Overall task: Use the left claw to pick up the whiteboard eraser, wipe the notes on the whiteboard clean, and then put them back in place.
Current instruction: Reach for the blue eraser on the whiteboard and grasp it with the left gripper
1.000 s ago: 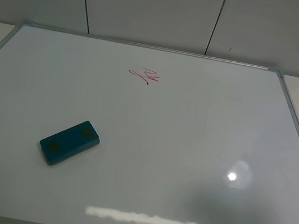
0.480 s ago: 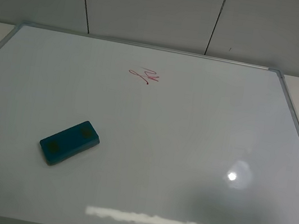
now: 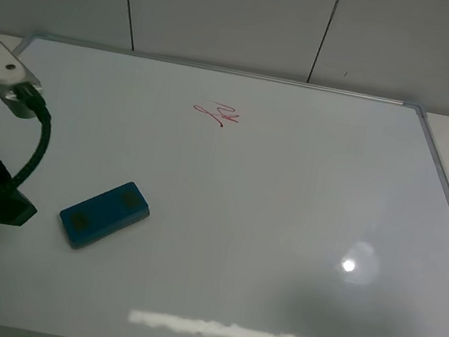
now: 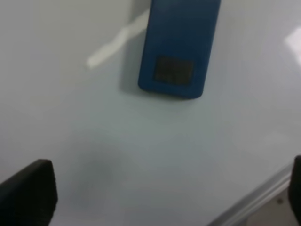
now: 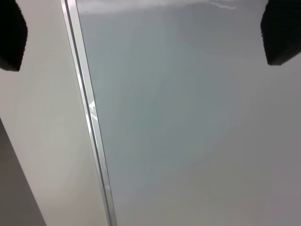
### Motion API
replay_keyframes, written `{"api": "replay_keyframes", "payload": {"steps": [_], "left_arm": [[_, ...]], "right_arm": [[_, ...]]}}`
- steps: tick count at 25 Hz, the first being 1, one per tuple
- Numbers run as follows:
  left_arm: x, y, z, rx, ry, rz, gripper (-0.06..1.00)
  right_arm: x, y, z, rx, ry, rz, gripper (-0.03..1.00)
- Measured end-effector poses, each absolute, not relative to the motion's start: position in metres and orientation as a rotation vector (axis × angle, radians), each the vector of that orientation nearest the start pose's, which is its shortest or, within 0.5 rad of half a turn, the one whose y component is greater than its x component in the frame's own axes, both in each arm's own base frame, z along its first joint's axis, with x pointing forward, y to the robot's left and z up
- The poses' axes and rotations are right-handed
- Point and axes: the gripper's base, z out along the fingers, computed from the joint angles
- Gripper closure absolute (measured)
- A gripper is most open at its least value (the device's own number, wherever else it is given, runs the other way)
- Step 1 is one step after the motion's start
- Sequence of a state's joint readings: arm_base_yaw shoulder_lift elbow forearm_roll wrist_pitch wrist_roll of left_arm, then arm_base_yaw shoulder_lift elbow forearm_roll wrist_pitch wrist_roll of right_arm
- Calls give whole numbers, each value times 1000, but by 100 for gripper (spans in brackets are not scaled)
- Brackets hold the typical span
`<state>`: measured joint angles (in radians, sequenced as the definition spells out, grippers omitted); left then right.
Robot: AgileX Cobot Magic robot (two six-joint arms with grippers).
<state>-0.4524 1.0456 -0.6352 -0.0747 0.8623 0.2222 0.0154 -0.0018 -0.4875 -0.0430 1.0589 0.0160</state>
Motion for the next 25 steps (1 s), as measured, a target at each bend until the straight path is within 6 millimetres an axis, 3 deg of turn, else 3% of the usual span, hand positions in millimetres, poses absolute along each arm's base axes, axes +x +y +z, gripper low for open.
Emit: {"api": "replay_keyframes", "payload": {"steps": [10, 19, 25], "left_arm": [[172, -133, 196, 1025, 2648, -90, -5], [208, -156, 170, 1127, 2660, 7, -5], [217, -163, 154, 1153, 2630, 10, -5]], "right_arm": [[-4, -3, 274, 2, 2053, -32, -3], [-4, -3, 274, 2, 2053, -32, -3], [-4, -3, 274, 2, 2053, -32, -3]]}}
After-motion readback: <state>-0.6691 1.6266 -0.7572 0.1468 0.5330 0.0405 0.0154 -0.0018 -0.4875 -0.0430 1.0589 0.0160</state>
